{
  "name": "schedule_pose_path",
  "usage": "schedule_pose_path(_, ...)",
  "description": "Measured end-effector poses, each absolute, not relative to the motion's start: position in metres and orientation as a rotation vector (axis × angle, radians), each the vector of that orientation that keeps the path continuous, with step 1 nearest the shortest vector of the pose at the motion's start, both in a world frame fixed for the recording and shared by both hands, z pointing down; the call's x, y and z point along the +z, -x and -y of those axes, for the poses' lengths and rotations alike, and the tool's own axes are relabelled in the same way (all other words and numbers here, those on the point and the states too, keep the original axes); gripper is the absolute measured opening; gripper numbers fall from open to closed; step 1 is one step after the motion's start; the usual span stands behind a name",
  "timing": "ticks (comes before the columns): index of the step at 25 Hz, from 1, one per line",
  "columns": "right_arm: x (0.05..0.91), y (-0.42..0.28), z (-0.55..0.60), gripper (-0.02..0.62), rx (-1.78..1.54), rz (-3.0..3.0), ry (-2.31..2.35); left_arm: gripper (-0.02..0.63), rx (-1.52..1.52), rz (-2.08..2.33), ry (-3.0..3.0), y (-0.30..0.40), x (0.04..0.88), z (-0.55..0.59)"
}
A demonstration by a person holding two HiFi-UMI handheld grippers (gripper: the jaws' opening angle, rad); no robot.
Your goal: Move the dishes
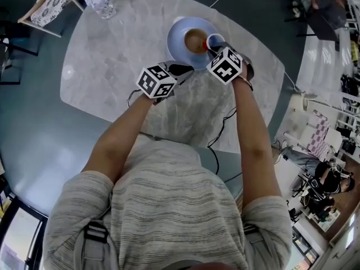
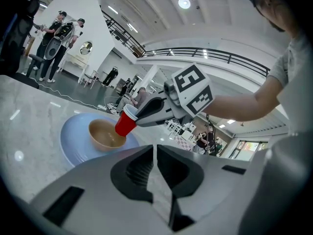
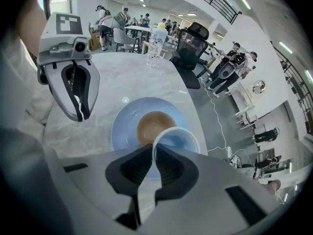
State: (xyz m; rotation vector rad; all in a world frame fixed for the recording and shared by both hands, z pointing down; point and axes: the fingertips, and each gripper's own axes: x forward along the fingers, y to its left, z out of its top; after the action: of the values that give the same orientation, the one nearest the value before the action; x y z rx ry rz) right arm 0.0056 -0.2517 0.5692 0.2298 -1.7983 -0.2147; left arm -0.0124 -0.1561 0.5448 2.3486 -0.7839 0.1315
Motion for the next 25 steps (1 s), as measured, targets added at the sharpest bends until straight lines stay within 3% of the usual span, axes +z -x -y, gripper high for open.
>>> schedule_pose_path(25, 0.611, 0.04, 0.251, 0.04, -0.144, 1.831, -0.133, 0.023, 0.147, 0.809, -2.312, 0.042, 0.556, 0.159)
